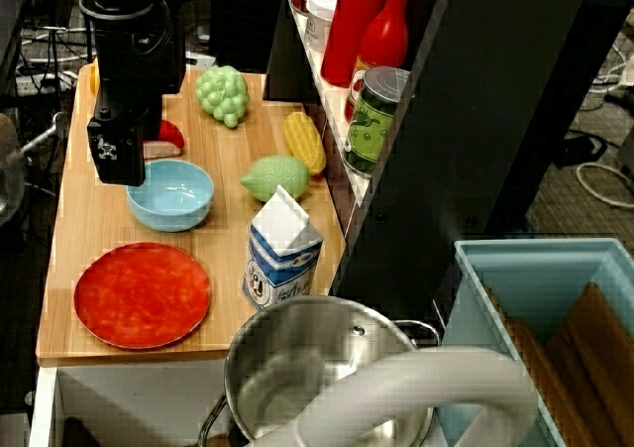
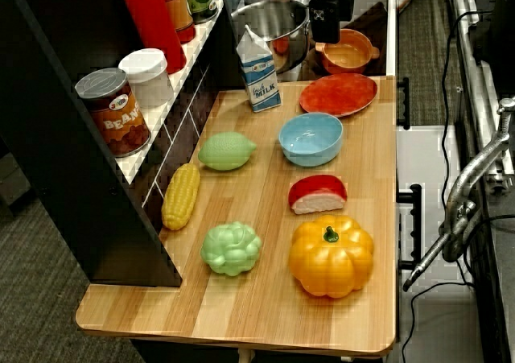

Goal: Lift bowl

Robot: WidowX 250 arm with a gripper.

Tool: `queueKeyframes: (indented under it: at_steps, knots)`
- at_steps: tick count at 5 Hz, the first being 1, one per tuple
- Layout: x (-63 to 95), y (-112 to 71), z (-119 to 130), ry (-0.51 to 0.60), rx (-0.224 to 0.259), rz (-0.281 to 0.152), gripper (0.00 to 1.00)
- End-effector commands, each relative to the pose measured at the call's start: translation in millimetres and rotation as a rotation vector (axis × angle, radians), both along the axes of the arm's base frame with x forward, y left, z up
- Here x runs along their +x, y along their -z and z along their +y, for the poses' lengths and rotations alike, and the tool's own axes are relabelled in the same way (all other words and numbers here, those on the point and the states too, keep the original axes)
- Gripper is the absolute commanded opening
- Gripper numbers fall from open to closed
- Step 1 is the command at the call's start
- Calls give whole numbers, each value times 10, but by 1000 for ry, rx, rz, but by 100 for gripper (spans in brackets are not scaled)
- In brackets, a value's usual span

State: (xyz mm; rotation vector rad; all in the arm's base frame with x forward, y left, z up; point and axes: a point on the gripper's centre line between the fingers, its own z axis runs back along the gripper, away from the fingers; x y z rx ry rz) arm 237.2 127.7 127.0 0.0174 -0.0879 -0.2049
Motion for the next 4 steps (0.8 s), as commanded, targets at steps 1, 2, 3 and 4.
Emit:
queueKeyframes:
  at_steps: [1, 2, 3, 4]
  knots:
    - [0, 0, 0, 0, 0, 0, 100]
    - [220, 146, 119, -10, 53, 7, 100]
    - [406, 248, 338, -58, 82, 8, 100]
    - [467, 391, 557, -100, 130, -7, 100]
